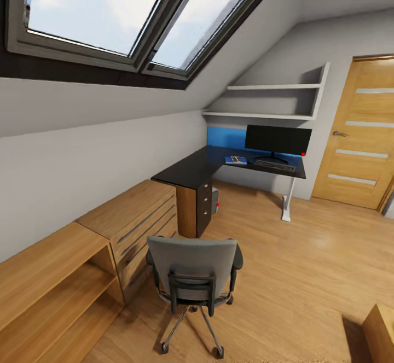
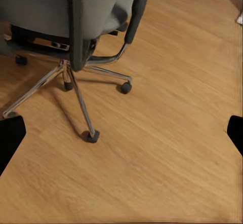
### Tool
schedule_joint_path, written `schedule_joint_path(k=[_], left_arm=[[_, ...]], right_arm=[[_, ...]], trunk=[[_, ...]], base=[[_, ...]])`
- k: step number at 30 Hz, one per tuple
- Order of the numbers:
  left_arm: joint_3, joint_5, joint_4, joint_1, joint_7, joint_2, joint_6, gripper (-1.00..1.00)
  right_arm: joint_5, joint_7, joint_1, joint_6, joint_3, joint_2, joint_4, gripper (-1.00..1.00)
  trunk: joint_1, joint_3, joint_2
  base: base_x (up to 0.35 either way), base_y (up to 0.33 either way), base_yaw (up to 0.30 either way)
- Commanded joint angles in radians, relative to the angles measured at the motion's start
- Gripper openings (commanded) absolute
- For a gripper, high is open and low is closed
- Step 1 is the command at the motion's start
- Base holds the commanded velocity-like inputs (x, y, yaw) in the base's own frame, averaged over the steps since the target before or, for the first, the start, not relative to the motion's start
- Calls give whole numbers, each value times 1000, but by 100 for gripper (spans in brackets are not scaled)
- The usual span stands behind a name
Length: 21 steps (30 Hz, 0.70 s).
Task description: In the bedroom, organize the workspace by keeping the computer under the desk, ensuring the monitor is on the desk, placing the keyboard on the desk next to the monitor, placing the mouse on the desk next to the keyboard, moving the folder from the swivel chair onto the desk next to the mouse, stacking the notebook on top of the folder with the pen on top of the notebook, and positioning the swivel chair next to the desk.
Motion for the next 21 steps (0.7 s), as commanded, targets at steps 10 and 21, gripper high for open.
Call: schedule_joint_path(k=[10,21], left_arm=[[-1,5,-2,1,-1,0,-2,100],[-2,5,-2,1,-3,0,-1,100]], right_arm=[[-8,-2,-1,-3,9,1,2,100],[-8,-2,-1,-3,10,1,2,100]], trunk=[[0,0,-1],[0,0,-1]], base=[[0,0,-288],[26,10,-286]])
